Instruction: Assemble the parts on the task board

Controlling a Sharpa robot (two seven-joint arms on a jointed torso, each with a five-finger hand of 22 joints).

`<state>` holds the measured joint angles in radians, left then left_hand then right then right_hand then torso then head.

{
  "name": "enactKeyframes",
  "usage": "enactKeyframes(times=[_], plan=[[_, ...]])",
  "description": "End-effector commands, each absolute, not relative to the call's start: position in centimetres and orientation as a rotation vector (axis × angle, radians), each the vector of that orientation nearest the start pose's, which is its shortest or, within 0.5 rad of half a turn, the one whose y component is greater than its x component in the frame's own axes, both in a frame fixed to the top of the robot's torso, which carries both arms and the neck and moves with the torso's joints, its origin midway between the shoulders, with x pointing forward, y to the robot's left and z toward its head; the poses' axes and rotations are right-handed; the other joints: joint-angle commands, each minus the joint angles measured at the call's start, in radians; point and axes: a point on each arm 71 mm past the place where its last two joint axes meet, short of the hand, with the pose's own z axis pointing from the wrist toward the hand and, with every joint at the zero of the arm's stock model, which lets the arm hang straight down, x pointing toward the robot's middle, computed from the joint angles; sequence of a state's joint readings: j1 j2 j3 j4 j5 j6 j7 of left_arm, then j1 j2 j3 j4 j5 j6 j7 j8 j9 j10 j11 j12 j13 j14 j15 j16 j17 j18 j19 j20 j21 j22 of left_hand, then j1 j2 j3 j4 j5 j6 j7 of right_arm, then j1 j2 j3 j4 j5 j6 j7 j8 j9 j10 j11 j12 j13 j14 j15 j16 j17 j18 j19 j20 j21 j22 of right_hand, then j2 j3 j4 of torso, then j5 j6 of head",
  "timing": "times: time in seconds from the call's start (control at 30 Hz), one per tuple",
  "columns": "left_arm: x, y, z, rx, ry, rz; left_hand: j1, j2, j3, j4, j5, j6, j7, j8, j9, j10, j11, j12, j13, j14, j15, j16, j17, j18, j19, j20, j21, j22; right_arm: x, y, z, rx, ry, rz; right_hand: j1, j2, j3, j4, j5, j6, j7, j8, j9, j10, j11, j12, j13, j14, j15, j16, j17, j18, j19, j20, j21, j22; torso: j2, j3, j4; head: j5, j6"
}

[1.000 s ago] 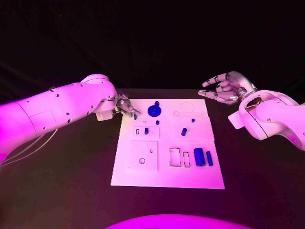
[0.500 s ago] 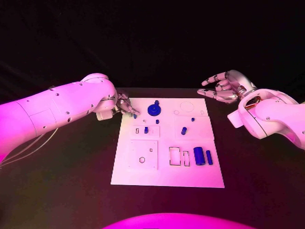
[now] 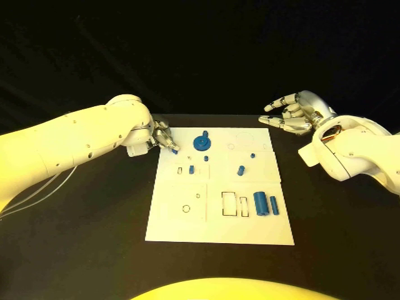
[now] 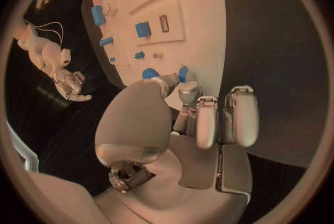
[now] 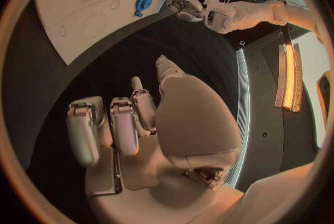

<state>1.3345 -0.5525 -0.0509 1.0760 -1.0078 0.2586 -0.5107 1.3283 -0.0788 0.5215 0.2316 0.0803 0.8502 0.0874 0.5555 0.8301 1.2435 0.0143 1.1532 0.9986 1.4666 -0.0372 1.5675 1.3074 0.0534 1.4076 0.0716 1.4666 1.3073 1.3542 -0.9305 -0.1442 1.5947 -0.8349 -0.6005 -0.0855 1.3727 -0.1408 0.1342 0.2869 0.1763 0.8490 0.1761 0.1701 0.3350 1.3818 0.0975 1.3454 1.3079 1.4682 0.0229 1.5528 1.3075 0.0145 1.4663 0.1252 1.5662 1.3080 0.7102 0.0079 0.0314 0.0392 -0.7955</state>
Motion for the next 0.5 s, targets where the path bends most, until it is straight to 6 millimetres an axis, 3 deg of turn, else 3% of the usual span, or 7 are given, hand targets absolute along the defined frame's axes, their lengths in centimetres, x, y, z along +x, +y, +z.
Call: enactKeyframes(times=[0.03, 0.23, 0.5], plan=[[56.77, 19.65, -18.75, -0.276, 2.312, -0.352, 0.020, 0.002, 0.055, -0.030, 0.002, -0.008, -0.002, 0.009, 0.006, -0.001, -0.002, -0.005, -0.002, 0.104, -0.006, 0.003, 0.263, -0.004, 0.006, -0.002, 0.003, 0.066, 49.03, -24.21, -13.97, 0.483, 1.527, 0.810, -0.007, -0.001, 0.003, 0.001, 0.003, -0.008, 0.001, 0.007, -0.001, 0.002, -0.006, 0.004, 0.064, 0.088, -0.007, -0.004, 0.204, -0.014, 0.104, -0.007, 0.005, 0.263, -0.001, 0.0002, 0.0000, 0.000, -0.001], [56.76, 19.85, -18.71, -0.302, 2.305, -0.368, 0.000, -0.022, 0.168, -0.076, 0.004, -0.018, 0.001, 0.030, 0.019, 0.004, 0.001, -0.006, -0.005, 0.104, -0.002, 0.003, 0.263, -0.004, 0.006, 0.000, 0.003, 0.068, 49.04, -24.23, -13.98, 0.483, 1.527, 0.809, -0.008, -0.001, 0.004, 0.001, 0.004, -0.008, 0.000, 0.007, -0.002, 0.004, -0.006, 0.006, 0.065, 0.088, -0.007, -0.003, 0.205, -0.014, 0.104, -0.007, 0.005, 0.263, -0.001, 0.0000, 0.0004, 0.002, 0.000], [55.95, 20.53, -18.40, -0.411, 2.297, -0.457, -0.085, -0.061, 0.319, -0.159, 0.013, -0.016, 0.001, 0.073, 0.044, 0.024, -0.002, 0.006, 0.006, 0.104, -0.005, 0.003, 0.263, -0.006, 0.013, -0.002, 0.008, 0.079, 49.04, -24.36, -13.98, 0.484, 1.527, 0.807, -0.008, -0.001, 0.004, 0.001, 0.004, -0.008, 0.000, 0.007, -0.002, 0.004, -0.006, 0.006, 0.065, 0.088, -0.007, -0.003, 0.205, -0.014, 0.104, -0.007, 0.005, 0.263, -0.002, 0.0001, 0.0014, 0.005, 0.000]])
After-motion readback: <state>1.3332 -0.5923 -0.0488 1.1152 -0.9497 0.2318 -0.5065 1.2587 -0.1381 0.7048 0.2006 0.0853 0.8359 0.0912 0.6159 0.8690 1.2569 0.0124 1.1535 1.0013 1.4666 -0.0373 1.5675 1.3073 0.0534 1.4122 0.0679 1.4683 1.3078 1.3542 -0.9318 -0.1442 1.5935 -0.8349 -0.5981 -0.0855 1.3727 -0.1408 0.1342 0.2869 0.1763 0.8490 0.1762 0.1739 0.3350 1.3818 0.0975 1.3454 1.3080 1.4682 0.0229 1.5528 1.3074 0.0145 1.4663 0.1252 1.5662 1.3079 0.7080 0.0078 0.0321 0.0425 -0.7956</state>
